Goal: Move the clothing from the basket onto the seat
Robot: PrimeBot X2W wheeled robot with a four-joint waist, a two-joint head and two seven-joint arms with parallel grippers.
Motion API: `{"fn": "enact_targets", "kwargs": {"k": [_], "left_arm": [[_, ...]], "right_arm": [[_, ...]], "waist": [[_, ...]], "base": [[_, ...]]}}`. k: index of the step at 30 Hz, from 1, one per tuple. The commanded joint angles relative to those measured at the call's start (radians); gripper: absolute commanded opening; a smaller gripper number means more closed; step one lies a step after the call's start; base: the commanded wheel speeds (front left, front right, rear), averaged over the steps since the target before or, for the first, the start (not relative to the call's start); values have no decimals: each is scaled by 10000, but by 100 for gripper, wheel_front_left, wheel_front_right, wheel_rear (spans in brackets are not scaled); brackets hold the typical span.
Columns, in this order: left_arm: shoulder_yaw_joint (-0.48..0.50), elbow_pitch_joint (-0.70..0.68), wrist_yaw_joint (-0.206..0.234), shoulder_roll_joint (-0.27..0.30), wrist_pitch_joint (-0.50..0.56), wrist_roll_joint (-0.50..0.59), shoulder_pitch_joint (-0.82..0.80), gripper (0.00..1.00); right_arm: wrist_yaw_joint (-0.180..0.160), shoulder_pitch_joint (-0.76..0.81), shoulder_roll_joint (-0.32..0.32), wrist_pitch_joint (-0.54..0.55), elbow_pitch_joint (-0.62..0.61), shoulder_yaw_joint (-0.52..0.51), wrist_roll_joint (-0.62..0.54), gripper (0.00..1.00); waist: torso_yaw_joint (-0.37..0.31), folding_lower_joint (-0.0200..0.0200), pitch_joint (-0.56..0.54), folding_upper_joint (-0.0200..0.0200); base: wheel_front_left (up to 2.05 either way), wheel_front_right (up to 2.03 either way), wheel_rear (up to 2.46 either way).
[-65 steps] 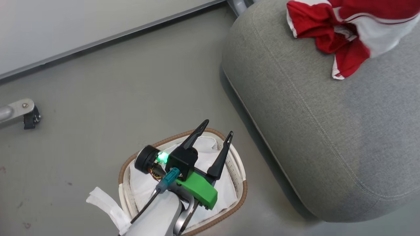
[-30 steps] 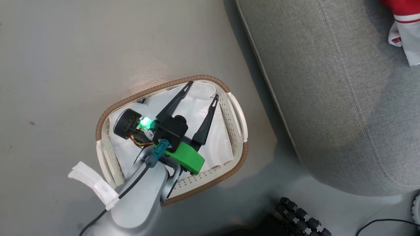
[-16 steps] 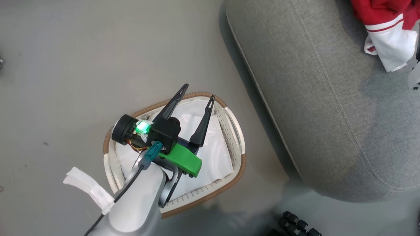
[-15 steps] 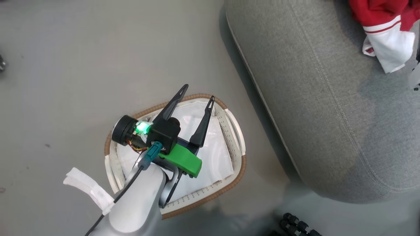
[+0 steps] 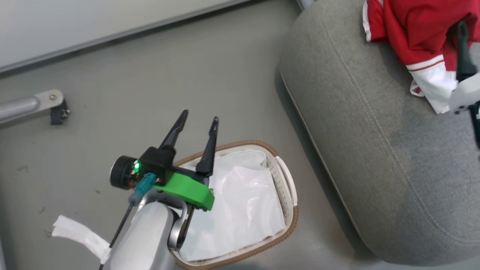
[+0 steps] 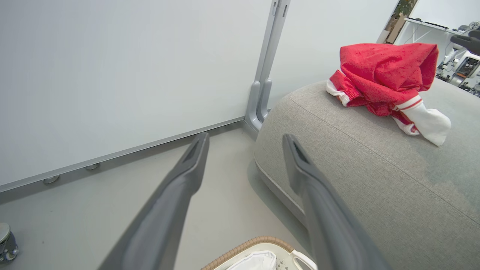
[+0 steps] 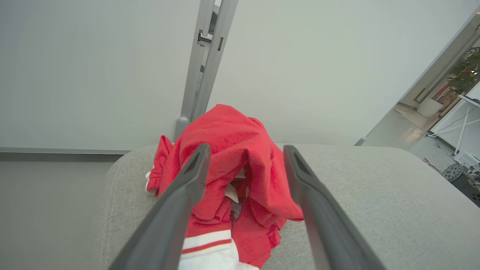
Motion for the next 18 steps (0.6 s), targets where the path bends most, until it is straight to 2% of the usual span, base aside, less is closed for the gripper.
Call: {"fn": "enact_targets", "kwargs": {"k": [1,10,15,18], "left_arm": [[191,-21,88,5,-5,-82,264,100],[2035,-386,421,-2,-7,0,1280,100],[2833,-683,568,-8,-7,-210,1977,100],[3079,-688,486,-9,-7,-342,2527,100]], "right_arm": [[-15,219,116,-47,-15,109,-2,100],[-15,1111,1525,-47,-592,1135,275,100],[-15,2023,2257,-47,-1135,1195,412,100],[-15,2756,2657,-47,-1549,1033,126,100]], "waist": [[721,1,-915,0],[1113,1,-1591,0],[1271,1,-1834,0],[1325,1,-2112,0]], "base": [[0,0,0],[0,0,0],[0,0,0],[0,0,0]]}}
